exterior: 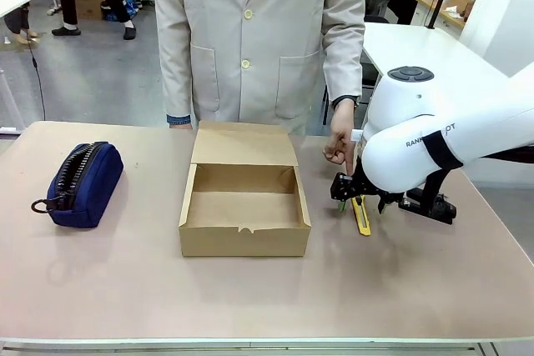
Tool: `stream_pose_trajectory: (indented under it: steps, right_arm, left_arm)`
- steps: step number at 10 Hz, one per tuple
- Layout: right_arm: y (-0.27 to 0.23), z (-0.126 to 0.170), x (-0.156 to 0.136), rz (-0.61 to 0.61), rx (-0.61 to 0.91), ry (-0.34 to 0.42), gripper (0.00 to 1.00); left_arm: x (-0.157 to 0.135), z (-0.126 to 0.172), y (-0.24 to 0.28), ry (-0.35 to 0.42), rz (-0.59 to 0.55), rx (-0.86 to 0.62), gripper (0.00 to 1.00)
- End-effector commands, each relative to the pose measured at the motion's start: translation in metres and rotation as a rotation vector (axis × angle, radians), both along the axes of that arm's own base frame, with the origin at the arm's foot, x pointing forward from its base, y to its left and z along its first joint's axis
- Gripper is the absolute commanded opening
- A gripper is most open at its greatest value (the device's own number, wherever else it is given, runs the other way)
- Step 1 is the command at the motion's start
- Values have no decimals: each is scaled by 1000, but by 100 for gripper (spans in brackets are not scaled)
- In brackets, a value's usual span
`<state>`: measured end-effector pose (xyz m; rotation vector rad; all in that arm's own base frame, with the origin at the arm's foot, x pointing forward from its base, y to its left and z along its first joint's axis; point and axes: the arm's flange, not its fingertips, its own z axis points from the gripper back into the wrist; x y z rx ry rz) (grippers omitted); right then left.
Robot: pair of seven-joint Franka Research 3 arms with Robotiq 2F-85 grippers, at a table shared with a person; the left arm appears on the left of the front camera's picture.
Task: Pack the item into the box.
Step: Pick up the item indicated by the person and place it inside the Mailer Box.
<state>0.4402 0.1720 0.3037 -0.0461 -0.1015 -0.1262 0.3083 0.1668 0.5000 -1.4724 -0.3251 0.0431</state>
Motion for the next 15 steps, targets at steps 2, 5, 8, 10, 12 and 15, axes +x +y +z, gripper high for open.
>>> stream_pose_trajectory:
  steps: [2, 5, 8, 10, 12, 15]
  right_arm:
    - [-2, -2, 6, 19, 1, 5, 100]
    - [-6, -3, 6, 13, 10, 22, 41]
    - [-6, -4, 6, 7, 9, 36, 0]
    - [-6, -2, 4, -2, -3, 39, 0]
    - [-5, -2, 4, -3, -11, 51, 0]
    - [-5, -3, 4, -8, -11, 66, 0]
  left_arm:
    - [-2, 0, 1, -22, -13, -3, 100]
    - [-2, 0, 1, -22, -13, -3, 100]
    - [-2, 0, 1, -22, -13, -3, 100]
    - [-2, 0, 1, -22, -13, -3, 100]
    - [-2, 0, 1, -22, -13, -3, 100]
    - [-2, 0, 1, -22, -13, -3, 100]
